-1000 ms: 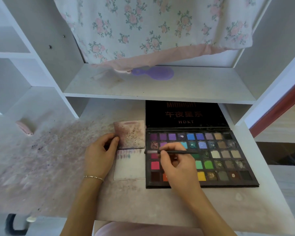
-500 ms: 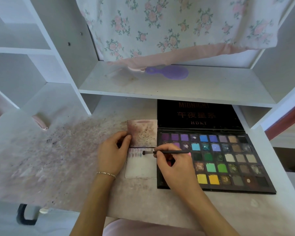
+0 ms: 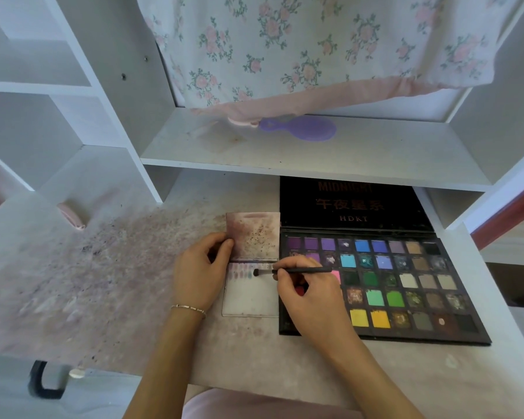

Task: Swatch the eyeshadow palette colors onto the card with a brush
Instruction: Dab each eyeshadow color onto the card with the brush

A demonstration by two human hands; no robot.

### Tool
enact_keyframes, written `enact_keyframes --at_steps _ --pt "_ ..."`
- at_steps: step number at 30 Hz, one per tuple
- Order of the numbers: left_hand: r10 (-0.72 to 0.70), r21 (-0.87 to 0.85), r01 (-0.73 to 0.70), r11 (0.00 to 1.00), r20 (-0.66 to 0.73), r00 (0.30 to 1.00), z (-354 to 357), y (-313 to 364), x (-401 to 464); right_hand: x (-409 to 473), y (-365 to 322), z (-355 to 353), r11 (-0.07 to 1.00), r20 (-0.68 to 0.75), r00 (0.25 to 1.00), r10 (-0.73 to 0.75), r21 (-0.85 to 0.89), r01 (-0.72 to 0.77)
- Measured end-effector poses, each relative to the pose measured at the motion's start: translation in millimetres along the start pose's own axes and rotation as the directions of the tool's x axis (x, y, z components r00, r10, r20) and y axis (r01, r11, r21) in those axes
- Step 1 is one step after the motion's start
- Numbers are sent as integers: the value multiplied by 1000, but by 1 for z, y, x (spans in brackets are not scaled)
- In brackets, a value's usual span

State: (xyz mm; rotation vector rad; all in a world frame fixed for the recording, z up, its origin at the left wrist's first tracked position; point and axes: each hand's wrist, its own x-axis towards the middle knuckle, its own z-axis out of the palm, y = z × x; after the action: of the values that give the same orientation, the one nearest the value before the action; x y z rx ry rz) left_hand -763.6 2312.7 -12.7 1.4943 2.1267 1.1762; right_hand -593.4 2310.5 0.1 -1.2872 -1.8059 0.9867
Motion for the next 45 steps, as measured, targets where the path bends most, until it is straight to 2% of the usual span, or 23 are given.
enact_keyframes --at_steps 26,29,34,45 --pt "5 -20 -6 1000 -15 1000 0 1 0 0 1 0 1000 5 1000 -9 -8 9" --pt "0 -20 0 1000 -13 1000 0 2 -1 0 0 0 999 -35 999 -31 13 32" --pt "-8 -16 8 1000 -4 1000 0 3 0 -2 -1 -4 987 -144 989 -39 151 61" --pt "-24 -12 24 1000 2 1000 -2 6 -1 -6 -1 -8 976 -207 975 -79 184 118"
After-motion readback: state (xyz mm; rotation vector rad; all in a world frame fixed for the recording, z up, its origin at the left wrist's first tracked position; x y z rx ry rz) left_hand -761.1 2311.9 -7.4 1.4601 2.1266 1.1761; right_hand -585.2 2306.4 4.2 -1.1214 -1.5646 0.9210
